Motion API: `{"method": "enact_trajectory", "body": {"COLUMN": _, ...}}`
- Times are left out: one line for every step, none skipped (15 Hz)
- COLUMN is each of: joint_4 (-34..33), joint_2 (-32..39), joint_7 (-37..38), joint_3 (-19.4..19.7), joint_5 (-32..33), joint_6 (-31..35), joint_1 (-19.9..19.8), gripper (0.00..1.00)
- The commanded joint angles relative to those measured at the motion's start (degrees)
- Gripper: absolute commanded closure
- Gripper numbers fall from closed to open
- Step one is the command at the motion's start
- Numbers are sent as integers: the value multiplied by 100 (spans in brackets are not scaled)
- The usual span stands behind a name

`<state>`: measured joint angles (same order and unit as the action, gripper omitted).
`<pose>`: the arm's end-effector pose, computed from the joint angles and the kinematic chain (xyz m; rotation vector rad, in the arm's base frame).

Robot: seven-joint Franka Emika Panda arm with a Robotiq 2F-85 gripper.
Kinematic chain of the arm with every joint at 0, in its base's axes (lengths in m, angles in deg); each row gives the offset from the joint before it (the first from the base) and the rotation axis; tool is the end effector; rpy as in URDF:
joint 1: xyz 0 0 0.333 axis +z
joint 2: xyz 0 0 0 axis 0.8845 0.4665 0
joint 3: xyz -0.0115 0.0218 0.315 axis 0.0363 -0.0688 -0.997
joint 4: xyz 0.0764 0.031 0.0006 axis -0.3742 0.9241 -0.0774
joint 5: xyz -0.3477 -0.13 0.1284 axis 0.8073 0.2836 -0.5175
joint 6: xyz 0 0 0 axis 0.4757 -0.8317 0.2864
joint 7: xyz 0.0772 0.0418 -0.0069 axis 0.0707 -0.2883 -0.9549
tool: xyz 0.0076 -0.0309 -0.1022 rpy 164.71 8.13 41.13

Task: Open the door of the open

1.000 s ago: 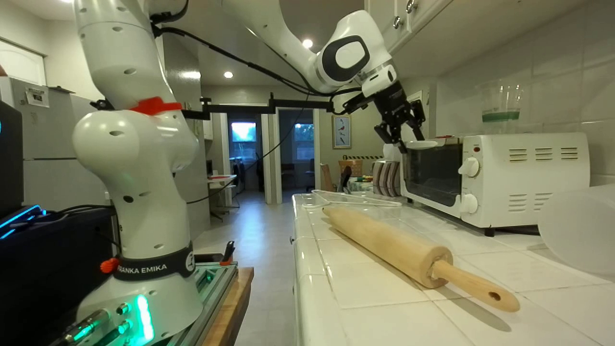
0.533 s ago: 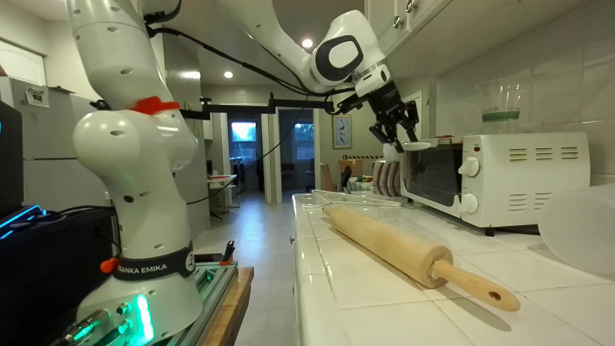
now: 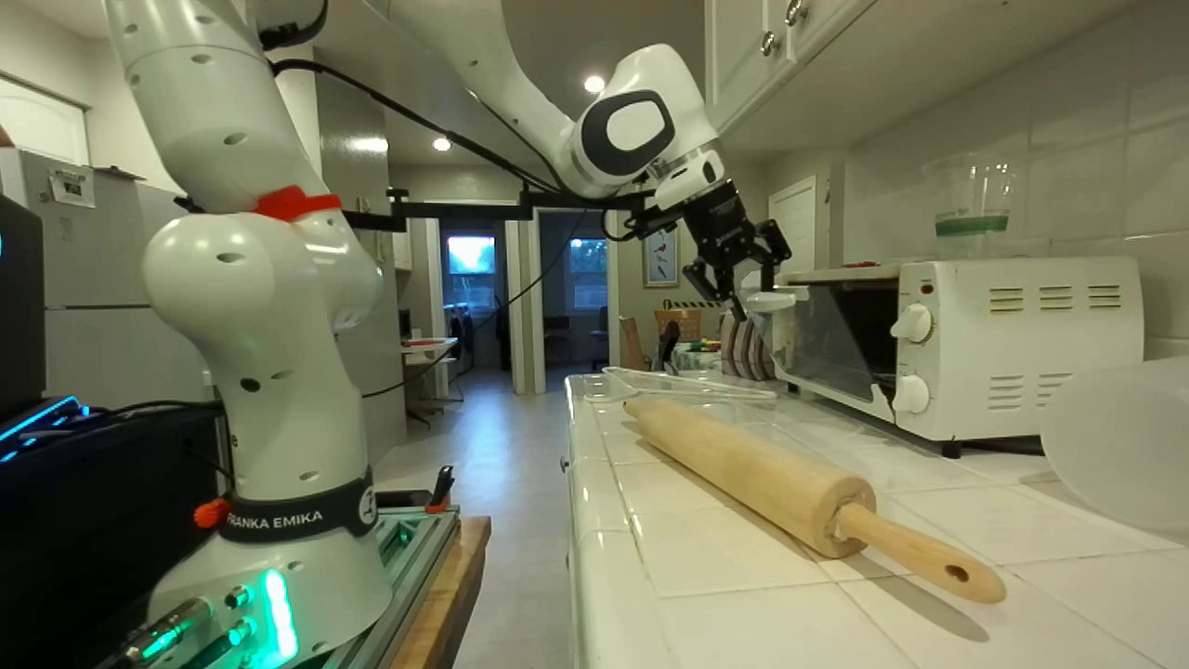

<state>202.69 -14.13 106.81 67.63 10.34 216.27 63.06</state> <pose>0.4450 0.1414 0.4425 -2.1119 1.7377 -0.4377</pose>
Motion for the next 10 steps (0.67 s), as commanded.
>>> {"method": "enact_trajectory", "body": {"joint_4": 614, "joint_2": -211, "joint_7": 292, "joint_3": 15, "joint_5": 6, "joint_6": -41, "joint_1": -5, "gripper": 45}}
{"method": "enact_trajectory", "body": {"joint_4": 695, "joint_2": -256, "joint_7": 316, "joint_3": 10, "joint_5": -3, "joint_6": -65, "joint_1": 3, "gripper": 46}}
{"method": "enact_trajectory", "body": {"joint_4": 777, "joint_2": -286, "joint_7": 326, "joint_3": 16, "joint_5": -17, "joint_6": -102, "joint_1": 19, "gripper": 46}}
{"method": "enact_trajectory", "body": {"joint_4": 861, "joint_2": -295, "joint_7": 328, "joint_3": 26, "joint_5": -28, "joint_6": -173, "joint_1": 31, "gripper": 47}}
{"method": "enact_trajectory", "body": {"joint_4": 944, "joint_2": -309, "joint_7": 329, "joint_3": 30, "joint_5": -32, "joint_6": -215, "joint_1": 46, "gripper": 43}}
{"method": "enact_trajectory", "body": {"joint_4": 1007, "joint_2": -314, "joint_7": 326, "joint_3": 39, "joint_5": -46, "joint_6": -256, "joint_1": 63, "gripper": 41}}
{"method": "enact_trajectory", "body": {"joint_4": 1064, "joint_2": -322, "joint_7": 331, "joint_3": 42, "joint_5": -51, "joint_6": -289, "joint_1": 74, "gripper": 31}}
{"method": "enact_trajectory", "body": {"joint_4": 1111, "joint_2": -322, "joint_7": 331, "joint_3": 40, "joint_5": -51, "joint_6": -298, "joint_1": 81, "gripper": 18}}
{"method": "enact_trajectory", "body": {"joint_4": 1127, "joint_2": -320, "joint_7": 311, "joint_3": 49, "joint_5": -60, "joint_6": -332, "joint_1": 95, "gripper": 16}}
{"method": "enact_trajectory", "body": {"joint_4": 1140, "joint_2": -336, "joint_7": 289, "joint_3": 59, "joint_5": -82, "joint_6": -388, "joint_1": 127, "gripper": 8}}
